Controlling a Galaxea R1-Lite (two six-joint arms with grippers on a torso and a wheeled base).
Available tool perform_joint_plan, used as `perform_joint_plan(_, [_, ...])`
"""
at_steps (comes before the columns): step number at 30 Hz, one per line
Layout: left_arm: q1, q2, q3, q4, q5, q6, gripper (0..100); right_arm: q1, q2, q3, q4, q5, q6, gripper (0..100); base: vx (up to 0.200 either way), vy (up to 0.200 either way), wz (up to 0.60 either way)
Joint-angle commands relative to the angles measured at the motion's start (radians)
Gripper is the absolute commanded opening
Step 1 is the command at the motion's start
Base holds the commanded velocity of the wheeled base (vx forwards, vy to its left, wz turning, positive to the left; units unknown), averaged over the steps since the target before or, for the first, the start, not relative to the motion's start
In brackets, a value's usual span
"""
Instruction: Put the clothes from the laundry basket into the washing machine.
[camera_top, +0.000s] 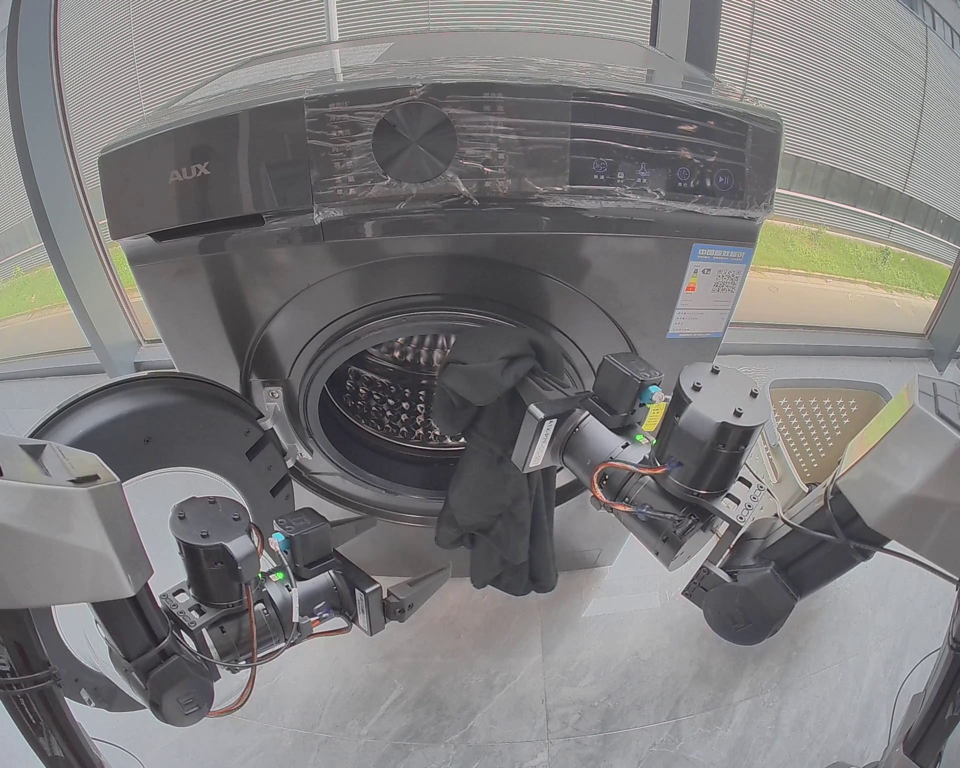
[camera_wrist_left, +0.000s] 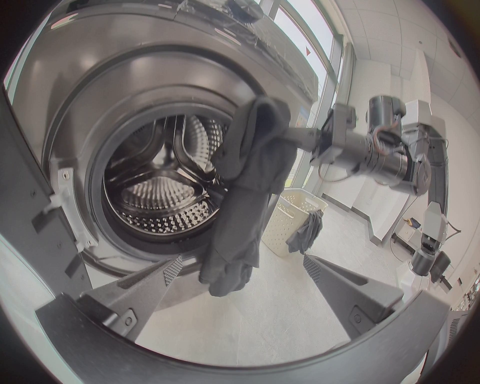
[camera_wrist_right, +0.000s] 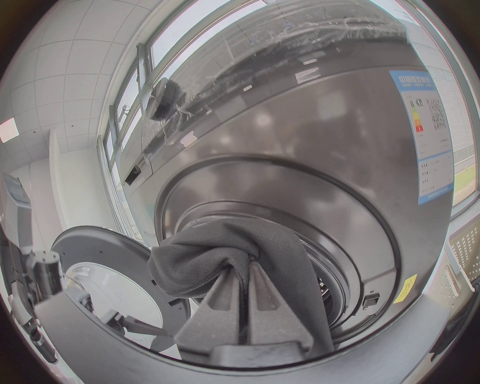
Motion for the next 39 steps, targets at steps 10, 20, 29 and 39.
perform_joint_plan(10, [-0.008, 0.08, 0.015, 0.001, -0.027, -0.002, 100, 0.03, -0.014, -0.034, 0.011, -0.001, 0.0, 0, 0.0, 0.0, 0.0])
perform_joint_plan(20, [-0.042, 0.164, -0.007, -0.001, -0.079, -0.008, 100, 0.047, -0.014, -0.033, 0.011, -0.001, 0.0, 0, 0.0, 0.0, 0.0])
perform_joint_plan(29, [-0.016, 0.25, -0.163, -0.001, -0.033, 0.001, 100, 0.049, -0.015, -0.027, 0.008, -0.001, 0.001, 0, 0.0, 0.0, 0.0])
perform_joint_plan(39, [0.059, 0.269, -0.238, 0.001, -0.017, 0.002, 100, 0.067, -0.017, -0.019, 0.007, 0.001, 0.0, 0, 0.0, 0.0, 0.0])
